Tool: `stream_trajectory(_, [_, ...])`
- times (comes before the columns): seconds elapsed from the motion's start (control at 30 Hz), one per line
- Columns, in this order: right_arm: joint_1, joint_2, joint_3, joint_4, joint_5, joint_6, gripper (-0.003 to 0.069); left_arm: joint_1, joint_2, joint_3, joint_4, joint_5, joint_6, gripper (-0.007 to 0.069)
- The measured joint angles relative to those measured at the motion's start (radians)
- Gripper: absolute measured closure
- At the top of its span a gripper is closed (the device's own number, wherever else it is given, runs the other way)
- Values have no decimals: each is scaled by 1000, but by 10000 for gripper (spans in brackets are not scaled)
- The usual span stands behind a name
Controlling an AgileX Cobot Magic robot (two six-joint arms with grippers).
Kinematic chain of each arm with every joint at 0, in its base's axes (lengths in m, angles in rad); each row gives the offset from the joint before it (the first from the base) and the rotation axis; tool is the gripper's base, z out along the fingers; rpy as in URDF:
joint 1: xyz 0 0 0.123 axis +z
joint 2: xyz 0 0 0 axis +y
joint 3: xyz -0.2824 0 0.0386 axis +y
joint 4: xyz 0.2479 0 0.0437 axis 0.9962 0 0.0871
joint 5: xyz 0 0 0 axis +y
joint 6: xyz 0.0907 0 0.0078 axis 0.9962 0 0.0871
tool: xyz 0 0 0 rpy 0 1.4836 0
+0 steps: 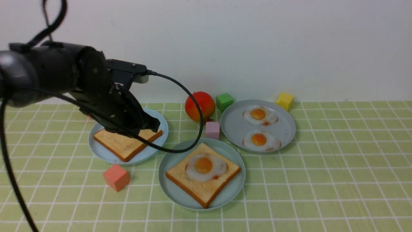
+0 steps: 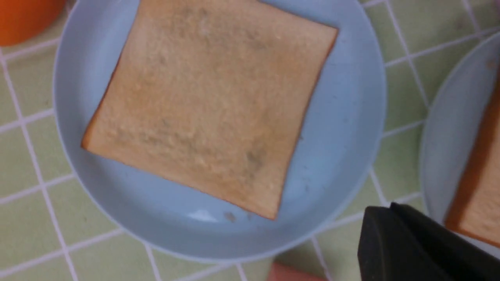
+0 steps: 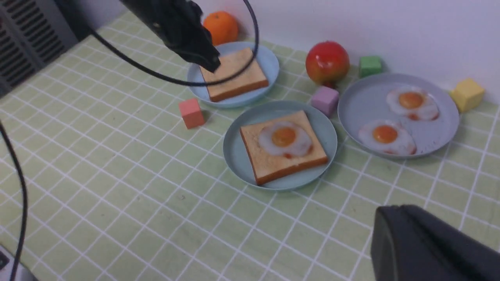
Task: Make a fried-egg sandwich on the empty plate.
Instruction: Use the left arm to grab a slice of bread
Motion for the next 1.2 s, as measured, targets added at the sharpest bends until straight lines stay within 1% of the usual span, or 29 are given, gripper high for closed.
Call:
stream_trajectory(0.07, [0, -3, 0, 0, 2, -2, 656, 0, 39, -21, 24, -5, 20, 561])
stream_trajectory(0.13, [2, -3, 0, 1, 15, -2, 656, 0, 100, -65, 73, -36, 50, 477])
stream_trajectory(0.2, [2, -3, 0, 2, 22, 2, 656, 0, 118, -74, 90, -57, 52, 438])
stream_trajectory(0.23, [2, -3, 0, 8, 29, 11, 655, 0, 134, -78, 102, -81, 55, 391])
stream_trajectory(0.27, [2, -3, 0, 10, 30, 13, 655, 0, 137, -78, 105, -89, 55, 378])
stream_trajectory(0.33, [2, -3, 0, 20, 41, 18, 654, 0, 160, -79, 112, -133, 56, 309])
stream_trajectory(0.43, [2, -3, 0, 29, 43, 18, 653, 0, 190, -83, 118, -163, 58, 279])
stream_trajectory(0.57, [2, -3, 0, 58, 43, 18, 652, 0, 238, -85, 140, -179, 60, 270])
stream_trajectory(0.67, [2, -3, 0, 81, 43, 18, 650, 0, 254, -88, 170, -185, 61, 270])
stream_trajectory(0.83, [2, -3, 0, 93, 43, 21, 649, -1, 264, -96, 182, -183, 62, 279])
stream_trajectory(0.93, [2, -3, 1, 106, 43, 23, 648, -1, 265, -98, 186, -174, 62, 336])
stream_trajectory(0.97, [2, -3, 1, 114, 43, 23, 645, -1, 266, -98, 190, -172, 62, 397])
stream_trajectory(1.07, [2, -3, 1, 124, 43, 23, 645, -1, 259, -99, 195, -165, 68, 520])
stream_trajectory(1.13, [2, -4, 1, 124, 44, 23, 643, -1, 247, -99, 195, -155, 69, 561])
stream_trajectory(1.2, [2, -4, 1, 124, 51, 23, 641, -2, 222, -93, 190, -123, 69, 580])
